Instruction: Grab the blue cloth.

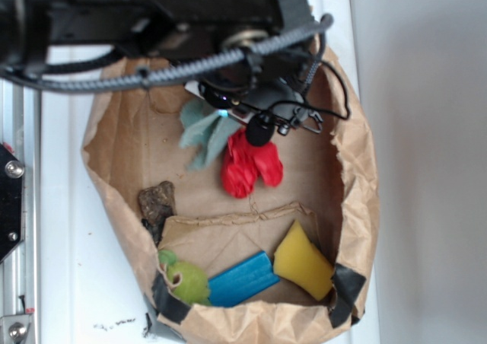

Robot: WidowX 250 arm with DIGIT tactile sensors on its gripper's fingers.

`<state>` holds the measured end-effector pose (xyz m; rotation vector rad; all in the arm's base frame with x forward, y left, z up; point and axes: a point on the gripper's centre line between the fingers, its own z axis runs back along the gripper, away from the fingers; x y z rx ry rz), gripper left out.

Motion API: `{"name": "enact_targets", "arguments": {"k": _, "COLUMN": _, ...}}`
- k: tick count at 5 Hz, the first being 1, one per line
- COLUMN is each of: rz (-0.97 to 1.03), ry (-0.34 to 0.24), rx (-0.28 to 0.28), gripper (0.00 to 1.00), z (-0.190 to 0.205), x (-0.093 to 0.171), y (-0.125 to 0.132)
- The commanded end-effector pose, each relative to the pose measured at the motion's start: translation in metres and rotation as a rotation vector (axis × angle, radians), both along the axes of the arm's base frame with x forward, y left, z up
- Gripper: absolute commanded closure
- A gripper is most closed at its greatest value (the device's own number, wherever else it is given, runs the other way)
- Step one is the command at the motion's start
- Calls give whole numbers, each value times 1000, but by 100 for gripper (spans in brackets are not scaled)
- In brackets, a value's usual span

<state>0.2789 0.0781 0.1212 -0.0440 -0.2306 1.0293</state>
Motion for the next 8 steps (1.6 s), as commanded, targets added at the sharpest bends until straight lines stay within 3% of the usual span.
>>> {"name": "enact_targets", "arguments": {"k": 1, "rz": -102, "ry": -105, "rx": 17, "gripper": 100, "z": 38, "x": -12, "y": 15}}
{"name": "enact_targets", "arguments": {"k": 4, "rz": -363, "ry": -42, "rx": -34, "gripper": 100, "z": 55, "x": -4, "y": 8}}
{"name": "enact_targets", "arguments": {"k": 5, "rz": -464, "ry": -102, "rx": -16, "gripper": 100, "z": 64, "x": -9, "y": 0}}
{"name": "enact_targets", "arguments": {"k": 6, "rz": -575, "ry": -85, "rx": 41, "gripper": 100, "z": 72, "x": -21, "y": -11}}
{"name": "enact_targets", "arguments": {"k": 7, "rz": -633, "ry": -24, "rx": 84, "gripper": 100, "z": 78, "x": -27, "y": -15}}
{"name": "enact_targets", "arguments": {"k": 8, "rz": -699, "ry": -14, "rx": 145, "gripper": 100, "z": 91, "x": -36, "y": -18}}
